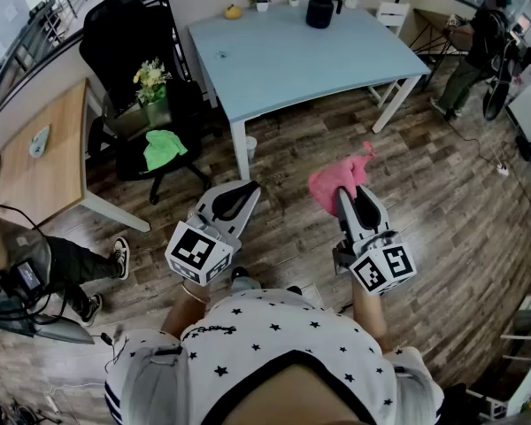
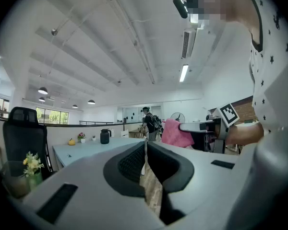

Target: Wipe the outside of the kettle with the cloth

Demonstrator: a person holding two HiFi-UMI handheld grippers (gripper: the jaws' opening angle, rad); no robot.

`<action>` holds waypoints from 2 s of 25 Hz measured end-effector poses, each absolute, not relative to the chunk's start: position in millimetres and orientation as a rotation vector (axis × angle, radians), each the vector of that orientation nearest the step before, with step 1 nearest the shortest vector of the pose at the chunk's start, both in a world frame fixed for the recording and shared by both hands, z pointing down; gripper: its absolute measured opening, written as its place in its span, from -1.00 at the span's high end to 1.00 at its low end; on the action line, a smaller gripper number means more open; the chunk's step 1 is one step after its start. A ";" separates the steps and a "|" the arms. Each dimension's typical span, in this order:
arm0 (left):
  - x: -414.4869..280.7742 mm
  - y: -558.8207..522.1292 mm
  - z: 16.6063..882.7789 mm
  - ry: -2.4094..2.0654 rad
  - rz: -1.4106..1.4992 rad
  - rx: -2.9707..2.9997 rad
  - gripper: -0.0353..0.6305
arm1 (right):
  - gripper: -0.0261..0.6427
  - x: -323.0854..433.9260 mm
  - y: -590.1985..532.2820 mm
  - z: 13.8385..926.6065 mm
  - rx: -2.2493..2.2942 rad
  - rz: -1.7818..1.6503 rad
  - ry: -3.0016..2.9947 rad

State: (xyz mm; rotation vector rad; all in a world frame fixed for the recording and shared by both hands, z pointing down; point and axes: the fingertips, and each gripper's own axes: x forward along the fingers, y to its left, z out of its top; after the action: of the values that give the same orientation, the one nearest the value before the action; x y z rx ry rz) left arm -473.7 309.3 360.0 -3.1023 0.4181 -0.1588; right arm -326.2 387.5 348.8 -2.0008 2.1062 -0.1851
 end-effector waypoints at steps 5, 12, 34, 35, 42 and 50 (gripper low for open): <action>-474.1 319.9 355.3 0.442 -0.164 -3.115 0.78 | 0.60 -320.8 403.4 344.0 -1.983 -0.190 2.088; -462.1 338.6 354.4 0.435 -0.177 -3.111 0.78 | 0.60 -306.6 425.2 346.5 -1.979 -0.188 2.058; -387.8 393.7 368.3 0.209 -0.217 -3.157 0.78 | 0.59 -246.1 511.6 370.2 -2.038 -0.237 1.874; -381.7 393.0 368.6 0.196 -0.214 -3.160 0.78 | 0.59 -240.6 511.7 370.5 -2.047 -0.239 1.868; -330.4 367.3 376.4 0.108 -0.197 -3.153 0.78 | 0.59 -198.2 492.3 368.6 -2.140 -0.196 1.841; -269.5 319.7 380.4 0.045 -0.179 -3.164 0.78 | 0.59 -147.7 440.0 372.9 -2.175 -0.221 1.837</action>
State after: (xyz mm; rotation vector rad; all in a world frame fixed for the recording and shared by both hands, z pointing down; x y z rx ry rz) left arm -269.5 319.7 380.4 -3.1638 0.0446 -0.1795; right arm -147.7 440.0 372.9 -2.1746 1.8369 -0.2210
